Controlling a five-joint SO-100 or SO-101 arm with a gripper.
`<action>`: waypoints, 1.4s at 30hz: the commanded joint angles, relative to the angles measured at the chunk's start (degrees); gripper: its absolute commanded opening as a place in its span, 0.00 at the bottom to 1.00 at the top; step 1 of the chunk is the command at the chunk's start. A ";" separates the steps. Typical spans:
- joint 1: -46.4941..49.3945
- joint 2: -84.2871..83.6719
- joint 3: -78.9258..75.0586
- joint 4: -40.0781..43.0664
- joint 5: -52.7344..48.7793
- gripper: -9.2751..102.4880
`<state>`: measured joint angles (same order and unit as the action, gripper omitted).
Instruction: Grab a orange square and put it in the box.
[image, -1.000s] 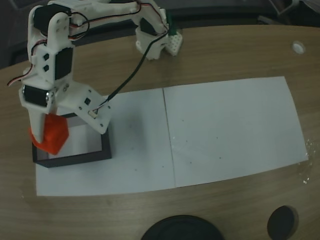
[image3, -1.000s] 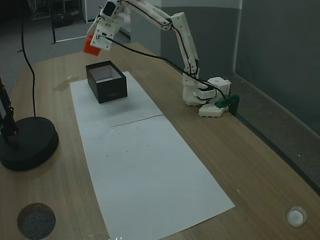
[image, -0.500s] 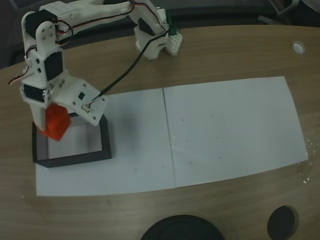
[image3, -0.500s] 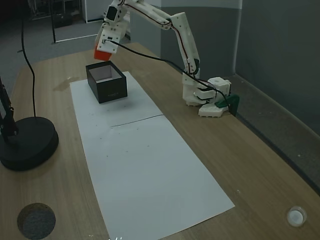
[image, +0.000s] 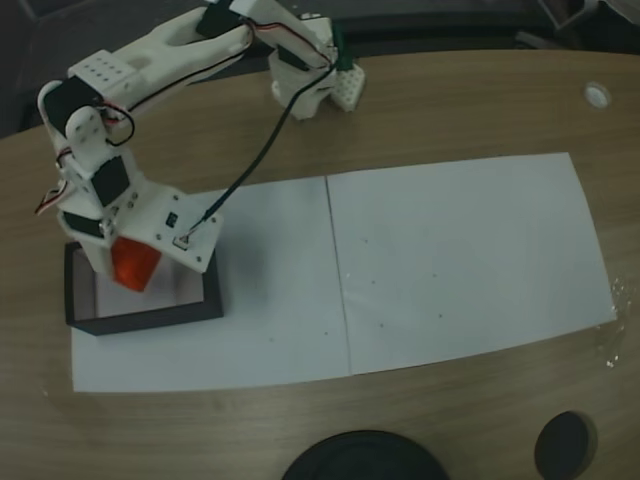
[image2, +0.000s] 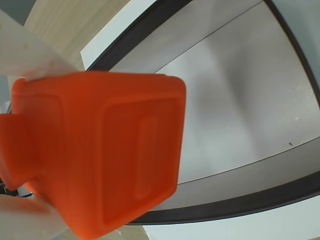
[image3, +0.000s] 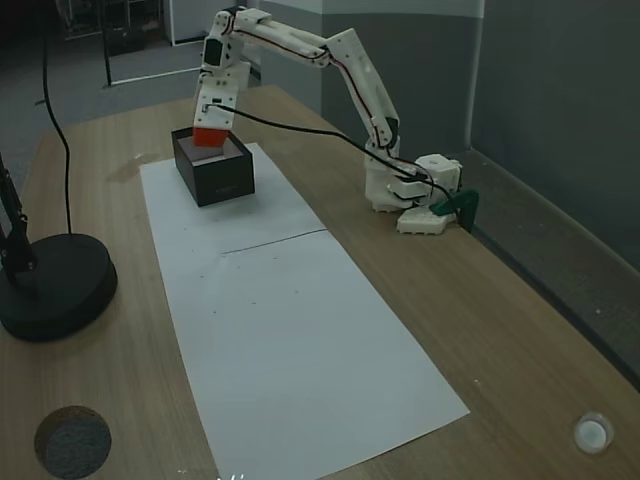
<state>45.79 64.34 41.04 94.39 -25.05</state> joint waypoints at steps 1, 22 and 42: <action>0.35 1.49 -1.05 -0.18 0.26 0.19; 0.62 3.34 -1.67 1.05 0.00 0.31; -44.47 29.00 22.15 3.52 21.27 0.08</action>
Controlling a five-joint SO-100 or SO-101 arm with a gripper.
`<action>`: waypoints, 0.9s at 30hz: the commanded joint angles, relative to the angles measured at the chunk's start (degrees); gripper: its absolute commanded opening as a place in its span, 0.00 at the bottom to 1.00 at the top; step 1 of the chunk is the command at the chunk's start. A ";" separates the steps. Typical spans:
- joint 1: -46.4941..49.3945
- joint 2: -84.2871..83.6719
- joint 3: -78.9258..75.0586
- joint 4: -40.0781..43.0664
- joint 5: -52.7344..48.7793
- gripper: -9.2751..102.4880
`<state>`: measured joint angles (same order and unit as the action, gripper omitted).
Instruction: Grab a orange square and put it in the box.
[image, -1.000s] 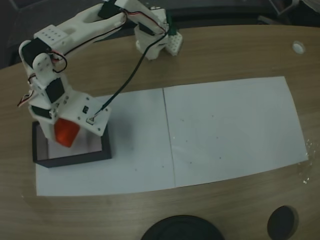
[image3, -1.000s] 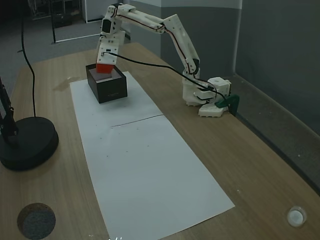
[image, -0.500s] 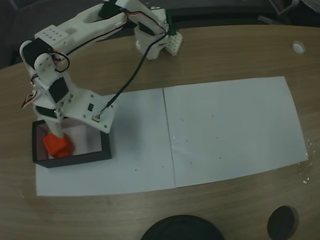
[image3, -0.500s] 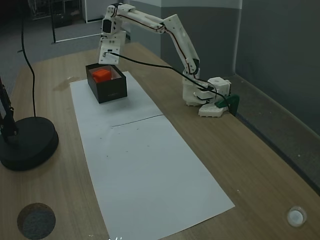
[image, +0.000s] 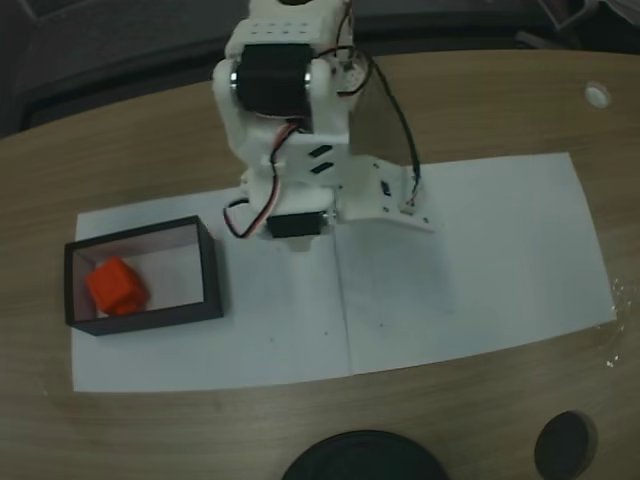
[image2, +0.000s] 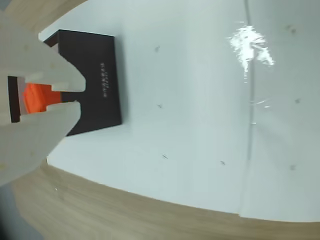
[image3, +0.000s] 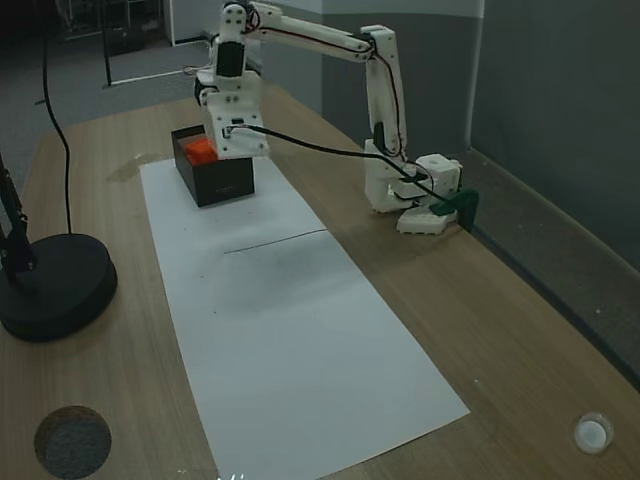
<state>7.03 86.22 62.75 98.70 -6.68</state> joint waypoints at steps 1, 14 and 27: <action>-7.73 8.79 1.41 -1.32 3.96 0.08; -12.13 48.16 39.46 -25.05 6.24 0.08; -9.58 88.33 74.79 -38.58 8.44 0.08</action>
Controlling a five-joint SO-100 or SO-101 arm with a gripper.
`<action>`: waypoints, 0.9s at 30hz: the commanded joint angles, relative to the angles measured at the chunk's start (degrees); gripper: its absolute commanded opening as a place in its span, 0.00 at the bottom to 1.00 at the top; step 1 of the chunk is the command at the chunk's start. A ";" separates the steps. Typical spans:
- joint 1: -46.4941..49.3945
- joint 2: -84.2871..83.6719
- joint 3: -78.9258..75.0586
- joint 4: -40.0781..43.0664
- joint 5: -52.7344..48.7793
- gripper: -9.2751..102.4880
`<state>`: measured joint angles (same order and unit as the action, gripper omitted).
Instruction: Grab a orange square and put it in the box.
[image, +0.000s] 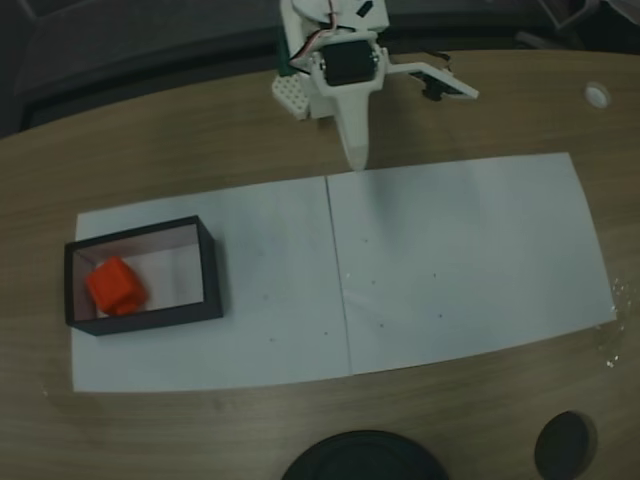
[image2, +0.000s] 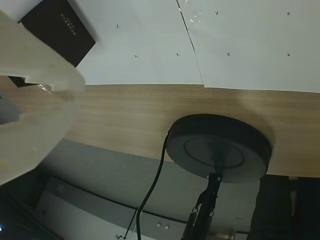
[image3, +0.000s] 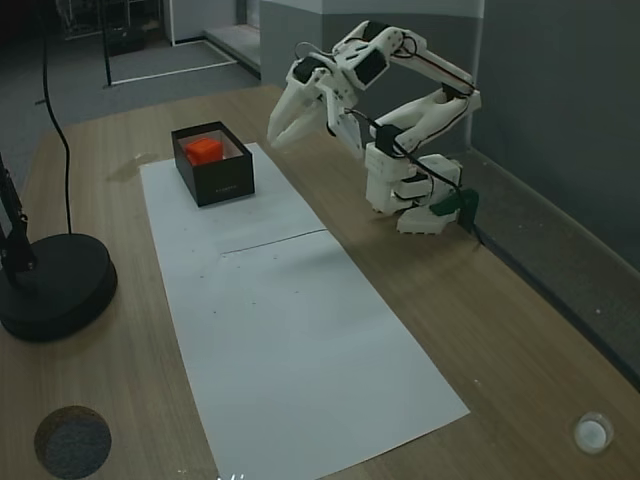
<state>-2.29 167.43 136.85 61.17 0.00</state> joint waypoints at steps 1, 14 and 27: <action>-0.44 10.02 1.67 -1.05 2.90 0.08; -0.26 31.64 19.25 -1.14 3.69 0.08; -0.18 31.82 36.74 -0.44 3.78 0.08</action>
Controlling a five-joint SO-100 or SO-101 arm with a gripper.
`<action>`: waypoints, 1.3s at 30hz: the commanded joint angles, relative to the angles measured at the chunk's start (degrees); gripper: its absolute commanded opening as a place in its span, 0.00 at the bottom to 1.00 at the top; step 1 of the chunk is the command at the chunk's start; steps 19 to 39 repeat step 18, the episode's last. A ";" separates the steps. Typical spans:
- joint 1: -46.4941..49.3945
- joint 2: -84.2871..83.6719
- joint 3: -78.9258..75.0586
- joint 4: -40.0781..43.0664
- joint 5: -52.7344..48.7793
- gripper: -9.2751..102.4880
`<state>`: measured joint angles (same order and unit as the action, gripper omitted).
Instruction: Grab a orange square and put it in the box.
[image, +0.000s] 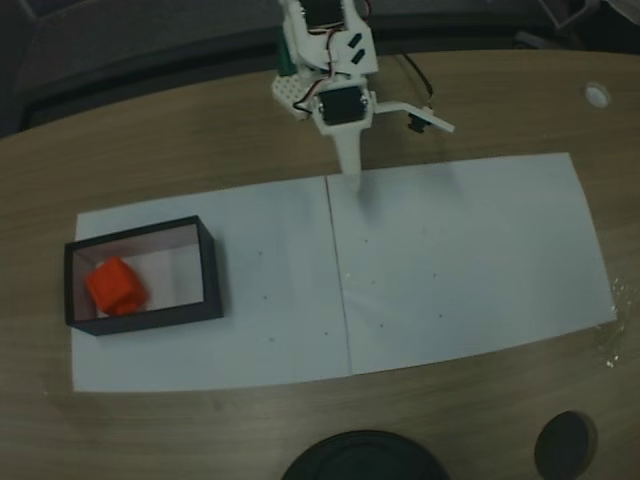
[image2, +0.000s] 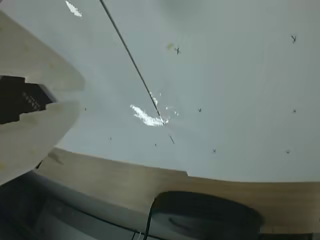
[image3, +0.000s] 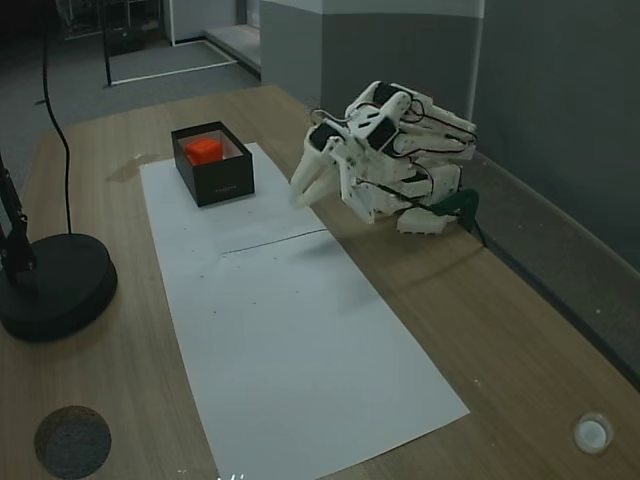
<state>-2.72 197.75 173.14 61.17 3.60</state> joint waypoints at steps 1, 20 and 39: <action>0.26 1.49 1.32 -0.35 0.35 0.08; -0.09 1.41 -1.23 12.83 0.53 0.08; -0.09 1.41 -1.23 12.83 0.53 0.08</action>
